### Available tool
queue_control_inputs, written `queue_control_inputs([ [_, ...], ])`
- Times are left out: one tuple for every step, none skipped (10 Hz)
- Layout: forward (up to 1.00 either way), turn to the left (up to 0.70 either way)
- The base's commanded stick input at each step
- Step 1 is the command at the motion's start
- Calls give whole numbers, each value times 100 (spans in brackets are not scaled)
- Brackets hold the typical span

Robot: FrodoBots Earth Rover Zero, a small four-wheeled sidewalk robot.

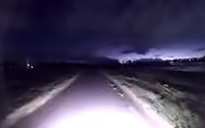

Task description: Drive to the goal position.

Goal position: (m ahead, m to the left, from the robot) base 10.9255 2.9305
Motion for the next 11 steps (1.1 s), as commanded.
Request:
queue_control_inputs([
  [70, 0],
  [70, 0],
  [70, 0],
  [70, 0],
  [70, 0],
  [70, 0],
  [70, 3],
  [70, 9],
  [70, 16],
  [70, 26],
  [70, 33],
])
